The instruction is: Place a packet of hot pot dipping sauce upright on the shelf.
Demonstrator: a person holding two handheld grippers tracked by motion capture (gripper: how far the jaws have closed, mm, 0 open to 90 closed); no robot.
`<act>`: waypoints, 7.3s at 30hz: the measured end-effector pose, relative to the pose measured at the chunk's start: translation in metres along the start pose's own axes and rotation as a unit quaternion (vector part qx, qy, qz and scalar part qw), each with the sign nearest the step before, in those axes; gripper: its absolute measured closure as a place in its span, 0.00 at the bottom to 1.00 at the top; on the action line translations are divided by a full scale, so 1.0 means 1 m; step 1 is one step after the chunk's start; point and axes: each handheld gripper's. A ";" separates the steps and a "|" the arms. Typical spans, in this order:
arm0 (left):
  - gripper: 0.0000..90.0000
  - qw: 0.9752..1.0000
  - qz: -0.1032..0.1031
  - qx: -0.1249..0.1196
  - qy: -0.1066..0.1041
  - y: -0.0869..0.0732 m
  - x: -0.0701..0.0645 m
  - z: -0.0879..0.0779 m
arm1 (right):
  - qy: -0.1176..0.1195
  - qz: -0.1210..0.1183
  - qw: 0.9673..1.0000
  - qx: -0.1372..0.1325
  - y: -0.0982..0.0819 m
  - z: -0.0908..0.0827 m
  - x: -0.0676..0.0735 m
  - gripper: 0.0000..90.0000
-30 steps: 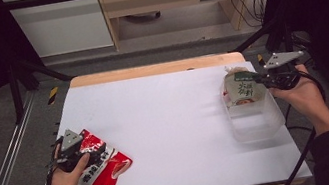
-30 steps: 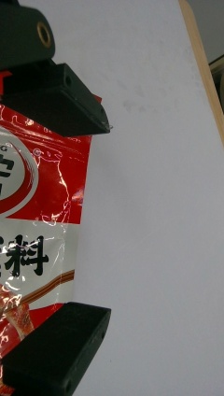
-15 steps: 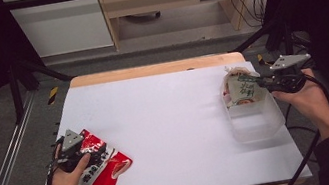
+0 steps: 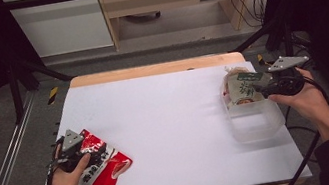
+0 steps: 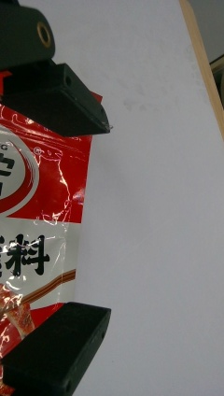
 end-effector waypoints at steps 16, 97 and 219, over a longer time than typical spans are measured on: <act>0.11 1.000 0.000 0.000 0.000 0.000 0.001 -0.001 | -0.011 0.010 1.000 -0.021 0.007 -0.004 0.003 0.23; 0.06 0.997 -0.028 0.008 0.073 -0.045 0.027 -0.060 | 0.154 -0.040 0.986 -0.054 0.021 0.049 0.272 0.15; 1.00 0.982 0.146 0.001 -0.116 0.100 -0.040 -0.025 | 0.148 -0.135 0.979 -0.037 0.101 0.015 0.249 0.18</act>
Point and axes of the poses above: each handheld gripper's, and its own axes: z roughly forward along the jaws, y roughly out of its top, x roughly to its left, and after that the axes turned 4 degrees about -y, right-handed
